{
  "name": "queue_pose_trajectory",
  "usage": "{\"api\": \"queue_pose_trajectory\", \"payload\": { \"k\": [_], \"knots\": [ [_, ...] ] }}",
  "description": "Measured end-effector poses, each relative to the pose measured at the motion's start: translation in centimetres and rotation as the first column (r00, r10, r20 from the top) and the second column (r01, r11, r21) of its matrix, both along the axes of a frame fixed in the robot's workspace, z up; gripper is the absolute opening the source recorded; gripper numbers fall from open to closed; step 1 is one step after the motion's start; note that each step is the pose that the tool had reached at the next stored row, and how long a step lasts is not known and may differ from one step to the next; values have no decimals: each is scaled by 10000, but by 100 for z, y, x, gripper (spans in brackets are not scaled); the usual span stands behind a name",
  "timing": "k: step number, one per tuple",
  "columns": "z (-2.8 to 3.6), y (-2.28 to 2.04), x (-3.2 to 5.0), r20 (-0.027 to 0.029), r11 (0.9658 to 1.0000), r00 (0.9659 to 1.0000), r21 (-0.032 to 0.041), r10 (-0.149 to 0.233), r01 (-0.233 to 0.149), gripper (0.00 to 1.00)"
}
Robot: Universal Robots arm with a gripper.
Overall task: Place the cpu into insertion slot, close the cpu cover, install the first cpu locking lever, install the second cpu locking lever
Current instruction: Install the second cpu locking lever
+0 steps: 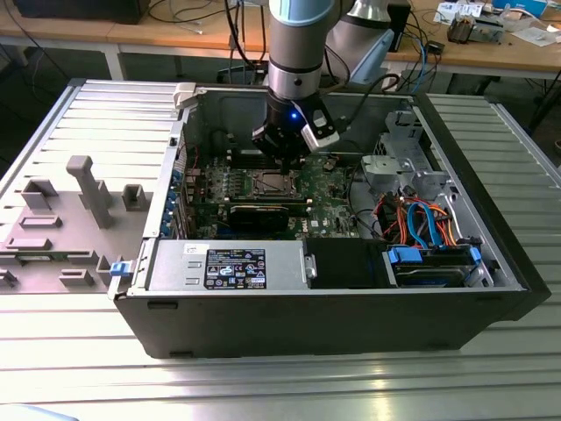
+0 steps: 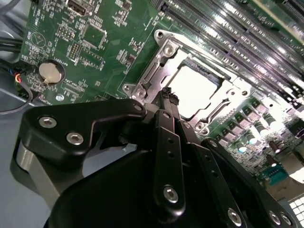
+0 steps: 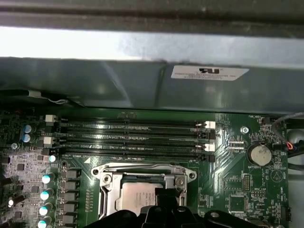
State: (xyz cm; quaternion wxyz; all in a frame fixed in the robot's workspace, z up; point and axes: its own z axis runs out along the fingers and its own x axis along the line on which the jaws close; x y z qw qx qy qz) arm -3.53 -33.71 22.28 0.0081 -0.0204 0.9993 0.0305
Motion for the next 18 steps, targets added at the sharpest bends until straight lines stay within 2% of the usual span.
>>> {"api": "queue_pose_trajectory", "payload": {
  "k": [2, 4, 8, 13, 14, 15, 18],
  "knots": [
    [0, -24, 0, 0, 10000, 10000, -1, 0, 0, 11],
    [0, -68, 0, -1, 10000, 10000, 0, 1, -1, 11],
    [12, -98, -1, -1, 10000, 10000, -8, -1, 1, 11],
    [143, -101, 0, 0, 10000, 10000, -5, 0, 0, 11],
    [209, -106, 0, 0, 10000, 10000, -5, 2, -2, 11],
    [236, -110, 0, 0, 10000, 10000, -4, 1, -1, 11],
    [261, -137, 0, 0, 10000, 10000, -5, 1, -1, 11]
  ]
}}
